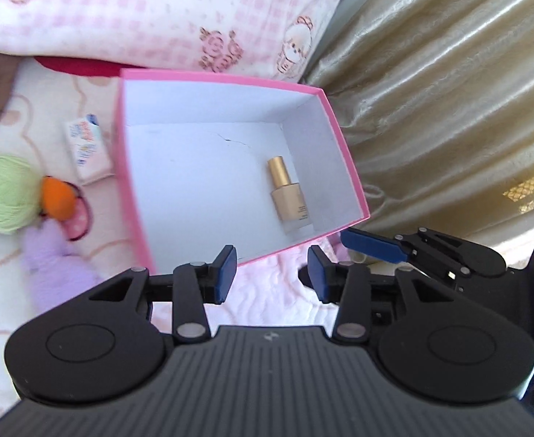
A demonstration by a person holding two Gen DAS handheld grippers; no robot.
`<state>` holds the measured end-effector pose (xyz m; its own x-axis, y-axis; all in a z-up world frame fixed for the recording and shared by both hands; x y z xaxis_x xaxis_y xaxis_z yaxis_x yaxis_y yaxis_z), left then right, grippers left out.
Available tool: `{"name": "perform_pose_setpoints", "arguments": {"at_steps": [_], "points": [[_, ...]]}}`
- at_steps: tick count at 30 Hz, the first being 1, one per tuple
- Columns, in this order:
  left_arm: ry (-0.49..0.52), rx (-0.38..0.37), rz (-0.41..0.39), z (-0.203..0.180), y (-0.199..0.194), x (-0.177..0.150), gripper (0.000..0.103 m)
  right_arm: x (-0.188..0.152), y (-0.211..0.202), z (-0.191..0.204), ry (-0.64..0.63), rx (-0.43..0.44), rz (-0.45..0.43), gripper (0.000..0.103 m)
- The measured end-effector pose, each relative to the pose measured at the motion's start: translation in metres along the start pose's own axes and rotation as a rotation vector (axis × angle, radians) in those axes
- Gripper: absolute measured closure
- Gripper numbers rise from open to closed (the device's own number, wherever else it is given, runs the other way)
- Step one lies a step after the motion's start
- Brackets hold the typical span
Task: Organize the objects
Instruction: 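Open the left gripper and lift away from the bottle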
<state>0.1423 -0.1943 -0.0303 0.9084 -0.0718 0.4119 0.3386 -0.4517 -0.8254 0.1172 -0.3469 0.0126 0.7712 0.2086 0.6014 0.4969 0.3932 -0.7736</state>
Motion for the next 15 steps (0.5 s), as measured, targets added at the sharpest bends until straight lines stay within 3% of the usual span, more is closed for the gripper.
{"name": "perform_pose_setpoints", "arguments": {"at_steps": [3, 4, 9, 15], "points": [[0.02, 0.059, -0.026, 0.015, -0.031, -0.005, 0.041, -0.002, -0.007, 0.03, -0.053, 0.039, -0.017, 0.036], [0.022, 0.074, -0.031, 0.02, -0.04, -0.007, 0.039, -0.003, -0.01, 0.041, -0.072, 0.057, -0.025, 0.034], [0.026, 0.132, -0.072, 0.052, -0.076, -0.018, 0.031, -0.006, -0.011, 0.081, -0.128, 0.134, -0.076, 0.007], [-0.01, 0.145, -0.108, 0.096, -0.077, -0.033, 0.027, -0.02, 0.021, 0.11, -0.159, 0.207, -0.096, 0.007]]}}
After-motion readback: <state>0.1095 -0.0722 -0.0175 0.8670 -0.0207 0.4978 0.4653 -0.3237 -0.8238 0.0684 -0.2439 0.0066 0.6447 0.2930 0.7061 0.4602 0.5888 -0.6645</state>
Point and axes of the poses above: each gripper's, at about its wrist camera, not at the fingertips, and y roughly the way its jaws point, z to its left, x to its top, the point moved 2 cm from there along y, roughly the way its jaws point, and after that the axes turned 12 degrees about x, right-handed, at the moved point
